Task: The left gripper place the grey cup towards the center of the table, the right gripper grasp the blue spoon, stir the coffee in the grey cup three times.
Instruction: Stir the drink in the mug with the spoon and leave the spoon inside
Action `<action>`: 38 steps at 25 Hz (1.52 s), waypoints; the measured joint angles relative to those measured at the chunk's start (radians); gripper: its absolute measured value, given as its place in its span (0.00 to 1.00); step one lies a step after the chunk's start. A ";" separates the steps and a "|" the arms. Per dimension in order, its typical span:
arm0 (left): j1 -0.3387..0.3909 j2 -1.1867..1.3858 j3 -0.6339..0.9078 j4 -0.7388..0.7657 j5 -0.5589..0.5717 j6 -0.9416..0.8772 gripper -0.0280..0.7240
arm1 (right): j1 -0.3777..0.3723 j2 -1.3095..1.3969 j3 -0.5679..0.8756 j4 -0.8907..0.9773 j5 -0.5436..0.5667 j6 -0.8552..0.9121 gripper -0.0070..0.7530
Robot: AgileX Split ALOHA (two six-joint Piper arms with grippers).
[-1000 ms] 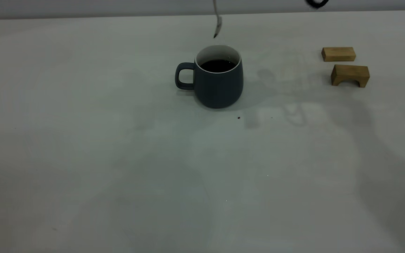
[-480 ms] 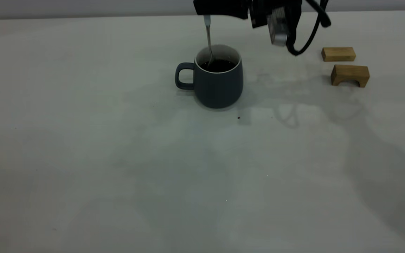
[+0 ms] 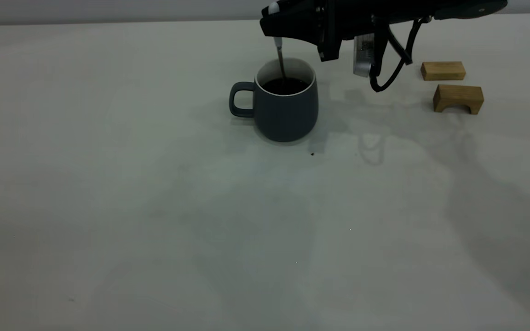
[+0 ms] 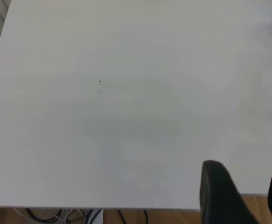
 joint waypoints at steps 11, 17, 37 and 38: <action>0.000 0.000 0.000 0.000 0.000 0.000 0.48 | -0.031 0.001 -0.002 -0.067 -0.084 0.088 0.18; 0.000 0.000 0.000 0.000 0.000 0.000 0.48 | -0.034 0.001 -0.002 -0.101 -0.011 0.210 0.18; 0.000 0.000 0.000 0.000 0.000 0.000 0.48 | -0.010 0.001 -0.002 -0.033 -0.083 -0.026 0.17; 0.000 0.000 0.000 0.000 0.000 0.000 0.48 | -0.016 0.001 -0.002 -0.053 -0.083 -0.009 0.17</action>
